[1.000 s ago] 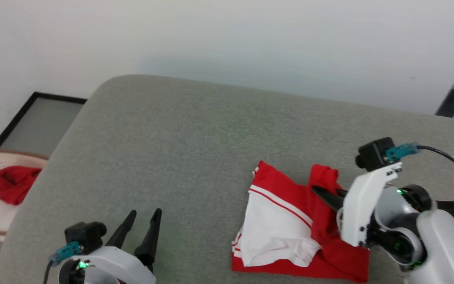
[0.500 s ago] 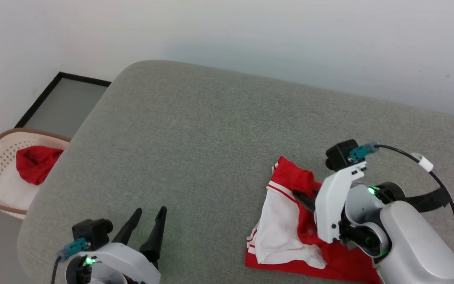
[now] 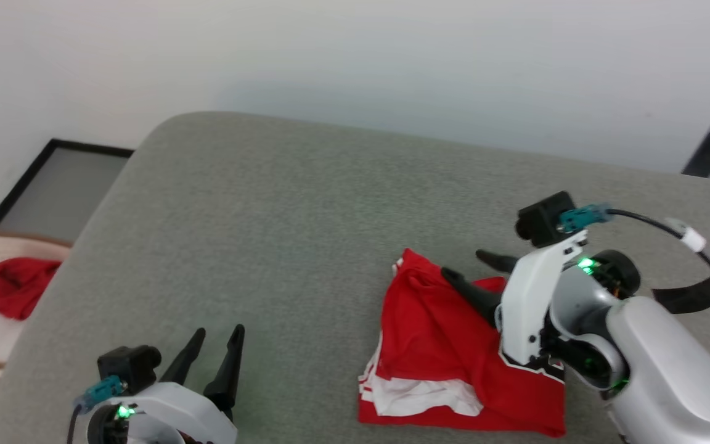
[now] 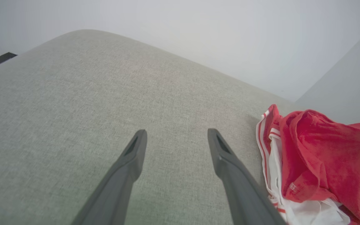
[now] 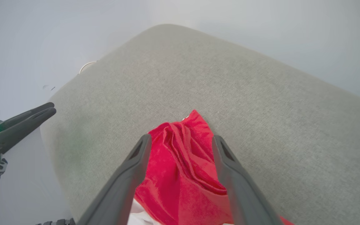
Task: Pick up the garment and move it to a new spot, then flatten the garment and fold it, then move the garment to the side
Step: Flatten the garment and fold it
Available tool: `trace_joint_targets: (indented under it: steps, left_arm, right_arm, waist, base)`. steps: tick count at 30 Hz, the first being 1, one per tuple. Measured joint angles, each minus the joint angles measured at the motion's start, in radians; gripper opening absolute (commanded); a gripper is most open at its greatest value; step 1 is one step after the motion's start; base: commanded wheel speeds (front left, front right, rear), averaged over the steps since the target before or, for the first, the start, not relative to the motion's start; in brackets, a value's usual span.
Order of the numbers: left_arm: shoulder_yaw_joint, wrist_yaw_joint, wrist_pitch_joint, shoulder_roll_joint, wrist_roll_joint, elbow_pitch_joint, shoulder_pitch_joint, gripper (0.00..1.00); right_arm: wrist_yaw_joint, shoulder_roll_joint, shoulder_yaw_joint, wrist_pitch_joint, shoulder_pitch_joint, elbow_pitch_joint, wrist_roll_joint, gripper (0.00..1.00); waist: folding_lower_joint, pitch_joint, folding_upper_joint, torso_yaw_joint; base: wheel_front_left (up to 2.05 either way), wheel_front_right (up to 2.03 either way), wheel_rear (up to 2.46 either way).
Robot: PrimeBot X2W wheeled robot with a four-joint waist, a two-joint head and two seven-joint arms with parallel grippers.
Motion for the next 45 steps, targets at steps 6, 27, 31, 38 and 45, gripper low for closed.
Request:
trace_joint_targets:
  steps: [6, 27, 31, 38, 45]
  left_arm:
    - [0.019, 0.005, -0.004, 0.006, 0.026, -0.010, 0.011, 1.00]
    - [0.270, 0.020, -0.008, -0.030, 0.304, -0.134, 0.151, 1.00]
    - [0.303, 0.003, -0.008, -0.049, 0.340, -0.136, 0.167, 1.00]
    - [0.334, -0.016, -0.008, -0.075, 0.380, -0.134, 0.172, 1.00]
    - [0.352, -0.028, -0.008, -0.081, 0.415, -0.133, 0.174, 1.00]
  right_arm:
    - [0.000, -0.077, 0.007, -0.090, 0.019, -0.075, 0.014, 1.00]
    - [0.000, -0.144, -0.232, -0.564, 0.350, -0.091, -0.161, 1.00]
    - [0.000, -0.127, -0.254, -0.566, 0.383, -0.105, -0.170, 1.00]
    - [0.000, -0.118, -0.273, -0.558, 0.394, -0.122, -0.186, 1.00]
    - [0.000, -0.108, -0.280, -0.536, 0.401, -0.130, -0.197, 1.00]
  waist:
    - [0.0000, -0.004, 0.0000, -0.054]
    - [0.0000, -0.035, 0.0000, -0.246]
    - [0.0000, -0.038, 0.0000, -0.264]
    - [0.0000, -0.040, 0.0000, -0.268]
    - [0.0000, -0.043, 0.0000, -0.253]
  base:
    - [0.00, 0.00, 0.00]
    - [0.00, 0.00, 0.00]
    - [0.00, 0.00, 0.00]
    - [0.00, 0.00, 0.00]
    - [0.00, 0.00, 0.00]
